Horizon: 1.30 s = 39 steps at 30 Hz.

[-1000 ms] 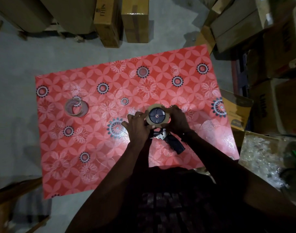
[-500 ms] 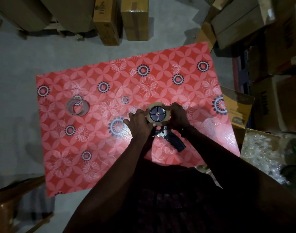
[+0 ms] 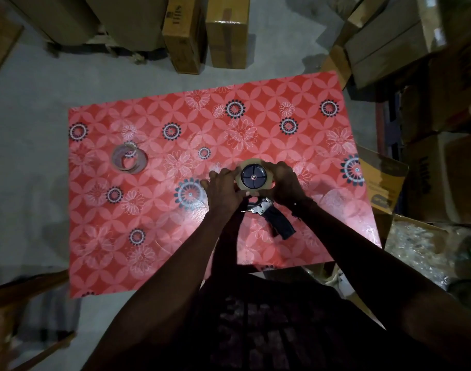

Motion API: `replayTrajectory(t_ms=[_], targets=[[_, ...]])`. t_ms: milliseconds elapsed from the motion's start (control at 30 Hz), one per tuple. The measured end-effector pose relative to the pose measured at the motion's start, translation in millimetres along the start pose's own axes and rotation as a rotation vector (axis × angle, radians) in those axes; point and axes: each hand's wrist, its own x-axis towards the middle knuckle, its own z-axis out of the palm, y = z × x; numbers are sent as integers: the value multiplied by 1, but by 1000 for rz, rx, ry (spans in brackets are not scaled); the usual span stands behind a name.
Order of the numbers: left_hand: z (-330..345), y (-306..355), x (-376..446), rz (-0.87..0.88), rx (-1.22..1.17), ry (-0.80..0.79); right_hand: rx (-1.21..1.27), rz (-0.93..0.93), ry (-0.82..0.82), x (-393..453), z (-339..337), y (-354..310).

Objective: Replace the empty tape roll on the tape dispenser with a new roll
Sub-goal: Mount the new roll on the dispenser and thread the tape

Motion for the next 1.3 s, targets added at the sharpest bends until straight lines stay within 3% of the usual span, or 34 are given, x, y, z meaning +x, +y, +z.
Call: replayTrajectory(t_ms=[133, 233, 400, 533, 800, 1100, 1200, 1300], targets=[[6, -12, -7, 19, -164, 59, -35, 39, 15, -3, 6, 1], [9, -20, -20, -76, -318, 146, -75, 29, 63, 0, 9, -4], [26, -30, -37, -163, -722, 157, -236, 100, 31, 3, 18, -19], [28, -27, -35, -160, -796, 194, -318, 83, -10, 3, 19, -17], [5, -30, -18, -116, -743, 64, -147, 31, -76, 9, 13, 0], [8, -21, 6, -13, -341, 128, -173, 87, 26, 10, 17, -20], [12, -22, 9, -21, -312, 152, -119, 119, 25, 6, 16, -22], [14, -26, 14, 9, -364, 157, 85, 192, 76, -15, 16, -22]])
